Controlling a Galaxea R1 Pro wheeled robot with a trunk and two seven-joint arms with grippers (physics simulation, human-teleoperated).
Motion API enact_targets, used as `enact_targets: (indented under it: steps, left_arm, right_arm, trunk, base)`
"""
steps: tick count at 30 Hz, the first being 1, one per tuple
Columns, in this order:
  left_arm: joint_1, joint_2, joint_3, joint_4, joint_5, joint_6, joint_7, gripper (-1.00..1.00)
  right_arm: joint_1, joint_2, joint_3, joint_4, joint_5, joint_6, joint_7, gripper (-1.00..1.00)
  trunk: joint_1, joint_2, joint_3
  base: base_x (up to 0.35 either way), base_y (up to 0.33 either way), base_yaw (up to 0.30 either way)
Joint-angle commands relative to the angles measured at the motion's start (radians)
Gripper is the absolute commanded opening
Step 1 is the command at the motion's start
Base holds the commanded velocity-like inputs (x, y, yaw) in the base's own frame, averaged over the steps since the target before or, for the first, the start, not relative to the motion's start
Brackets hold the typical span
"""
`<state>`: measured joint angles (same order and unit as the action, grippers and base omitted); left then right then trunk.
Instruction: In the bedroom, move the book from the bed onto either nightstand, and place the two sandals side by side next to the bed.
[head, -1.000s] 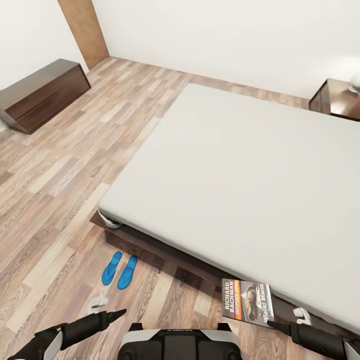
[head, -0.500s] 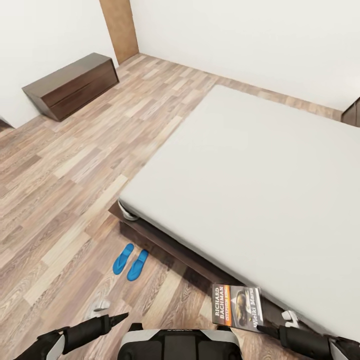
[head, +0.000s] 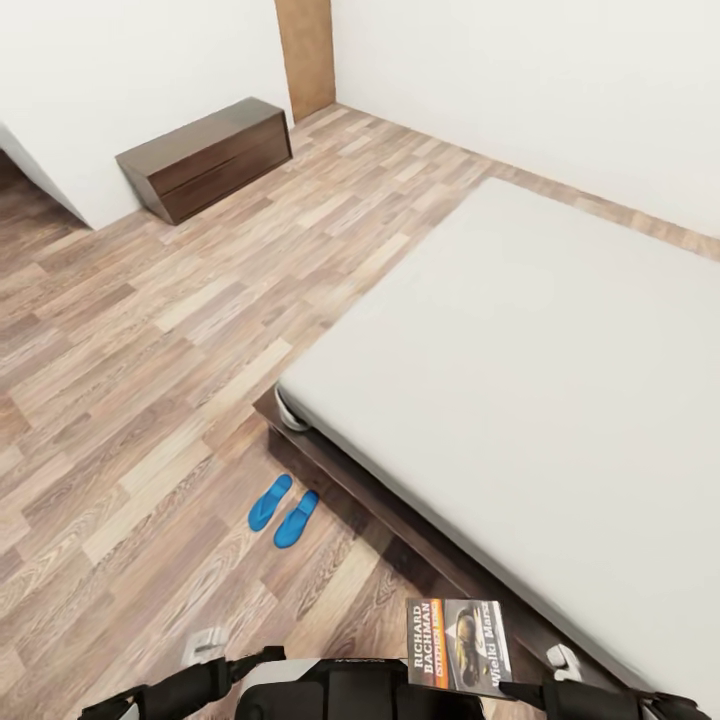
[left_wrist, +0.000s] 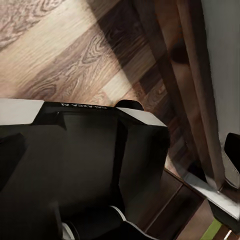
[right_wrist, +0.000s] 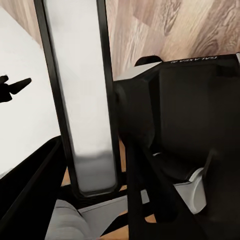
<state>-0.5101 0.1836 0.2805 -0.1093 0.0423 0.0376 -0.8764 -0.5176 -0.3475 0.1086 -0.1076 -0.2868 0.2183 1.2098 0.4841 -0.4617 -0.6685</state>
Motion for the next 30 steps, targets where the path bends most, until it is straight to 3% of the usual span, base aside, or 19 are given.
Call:
enact_targets:
  steps: [1, 8, 30]
  left_arm:
    - [-0.001, -0.003, 0.001, 0.005, 0.006, 0.001, -0.004, 1.00]
    - [-0.001, -0.021, 0.001, 0.050, 0.009, -0.008, 0.001, 1.00]
    - [-0.001, -0.022, 0.003, 0.054, 0.008, -0.010, 0.003, 1.00]
  right_arm:
    - [0.000, 0.000, 0.007, 0.001, -0.011, 0.006, 0.002, -1.00]
    - [0.000, 0.001, 0.006, 0.003, -0.013, 0.000, 0.003, -1.00]
    - [0.000, 0.001, 0.006, 0.005, -0.014, 0.000, 0.002, -1.00]
  trunk:
    - [0.000, -0.001, -0.001]
    - [0.000, -0.001, -0.001]
    - [0.000, -0.001, -0.001]
  base:
    - [0.000, 0.000, 0.293]
    - [0.000, 0.000, 0.293]
    - [0.000, 0.000, 0.293]
